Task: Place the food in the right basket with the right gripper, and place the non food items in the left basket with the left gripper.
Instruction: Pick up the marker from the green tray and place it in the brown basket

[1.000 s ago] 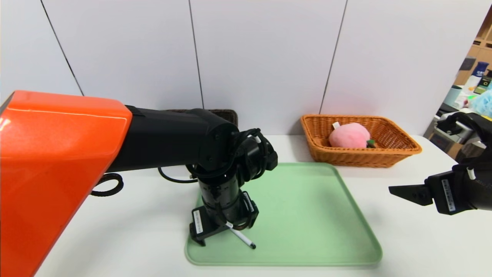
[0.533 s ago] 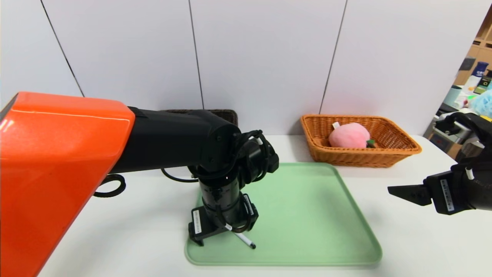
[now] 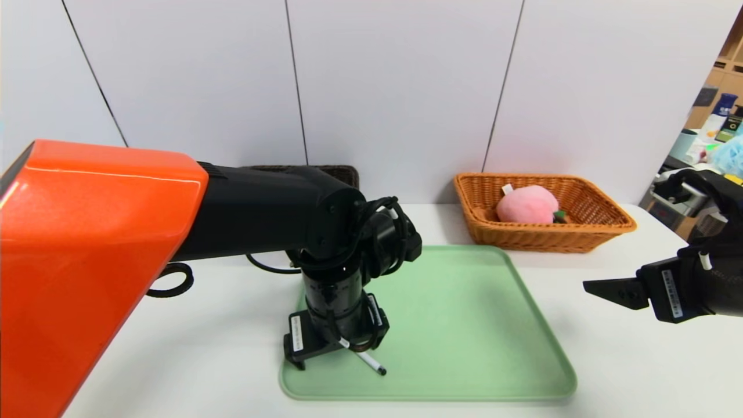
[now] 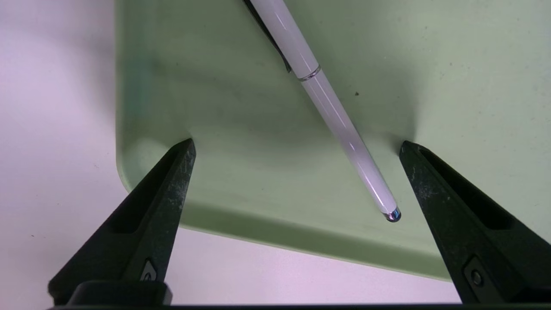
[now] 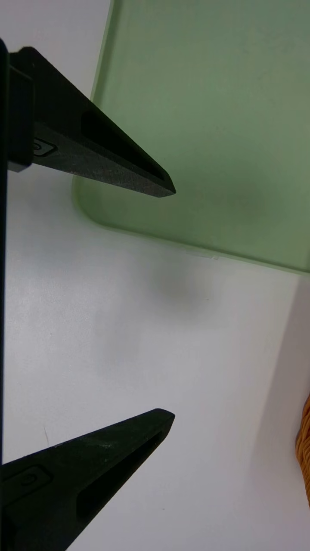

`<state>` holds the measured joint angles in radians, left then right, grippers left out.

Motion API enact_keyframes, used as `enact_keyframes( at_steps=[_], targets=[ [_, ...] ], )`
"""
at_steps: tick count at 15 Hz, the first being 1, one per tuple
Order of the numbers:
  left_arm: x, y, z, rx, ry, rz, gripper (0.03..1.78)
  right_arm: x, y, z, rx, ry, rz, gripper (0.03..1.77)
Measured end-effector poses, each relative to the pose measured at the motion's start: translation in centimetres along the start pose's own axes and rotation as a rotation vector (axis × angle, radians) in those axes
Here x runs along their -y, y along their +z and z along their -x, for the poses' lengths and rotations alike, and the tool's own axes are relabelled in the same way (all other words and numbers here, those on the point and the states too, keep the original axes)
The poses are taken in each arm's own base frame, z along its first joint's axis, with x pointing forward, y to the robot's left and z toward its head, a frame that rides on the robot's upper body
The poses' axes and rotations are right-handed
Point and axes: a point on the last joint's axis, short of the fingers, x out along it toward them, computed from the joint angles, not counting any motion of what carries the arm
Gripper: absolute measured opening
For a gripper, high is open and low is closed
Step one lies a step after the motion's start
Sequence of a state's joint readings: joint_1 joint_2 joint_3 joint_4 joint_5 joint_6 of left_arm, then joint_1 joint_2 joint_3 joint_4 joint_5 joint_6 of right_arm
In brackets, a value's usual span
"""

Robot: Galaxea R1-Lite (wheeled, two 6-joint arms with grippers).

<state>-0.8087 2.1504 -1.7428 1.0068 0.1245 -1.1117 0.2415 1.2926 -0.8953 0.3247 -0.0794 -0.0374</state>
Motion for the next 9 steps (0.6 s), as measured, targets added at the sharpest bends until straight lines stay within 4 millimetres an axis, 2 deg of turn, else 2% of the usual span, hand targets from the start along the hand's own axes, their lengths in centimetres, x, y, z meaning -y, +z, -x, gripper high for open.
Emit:
enact_keyframes(
  at_steps=[6,9],
  targets=[
    [0.47,0.25,0.33,0.005,-0.022,0.017,1.69,-0.03,-0.05,-0.03,-0.003,0.001,0.001,1.70],
    [0.53,0.26,0.41,0.001,-0.024,0.017,1.22,-0.02,-0.07,0.03,-0.002,0.001,0.001,1.70]
  ],
)
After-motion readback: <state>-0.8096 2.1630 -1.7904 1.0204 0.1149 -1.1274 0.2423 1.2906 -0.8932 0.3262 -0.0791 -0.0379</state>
